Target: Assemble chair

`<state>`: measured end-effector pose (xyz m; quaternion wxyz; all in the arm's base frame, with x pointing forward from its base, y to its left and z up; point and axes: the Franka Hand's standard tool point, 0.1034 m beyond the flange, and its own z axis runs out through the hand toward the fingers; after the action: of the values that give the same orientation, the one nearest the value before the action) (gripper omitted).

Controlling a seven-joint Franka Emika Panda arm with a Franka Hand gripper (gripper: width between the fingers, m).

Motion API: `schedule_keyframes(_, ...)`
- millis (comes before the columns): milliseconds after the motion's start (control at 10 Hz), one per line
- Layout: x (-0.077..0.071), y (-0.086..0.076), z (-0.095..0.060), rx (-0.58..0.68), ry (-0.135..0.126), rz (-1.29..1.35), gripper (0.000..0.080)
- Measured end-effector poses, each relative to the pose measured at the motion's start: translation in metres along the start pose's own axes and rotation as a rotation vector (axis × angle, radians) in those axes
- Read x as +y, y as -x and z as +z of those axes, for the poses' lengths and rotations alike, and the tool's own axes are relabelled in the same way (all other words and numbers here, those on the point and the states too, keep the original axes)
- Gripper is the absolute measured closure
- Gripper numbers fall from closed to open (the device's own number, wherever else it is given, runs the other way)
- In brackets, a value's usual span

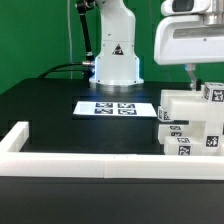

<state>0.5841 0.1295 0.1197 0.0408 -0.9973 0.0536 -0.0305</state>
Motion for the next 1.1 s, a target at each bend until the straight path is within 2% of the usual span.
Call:
schedule_keyframes(100, 0.0000, 0.0000, 0.0000, 0.000, 0.000, 0.000, 0.0517)
schedule_keyframes(500, 0.0003, -0.0001, -0.0001, 0.000, 0.000, 0.028, 0.0515)
schedule_keyframes(1100, -0.0019, -0.0001, 0.0003, 0.002, -0.007, 0.630, 0.0515)
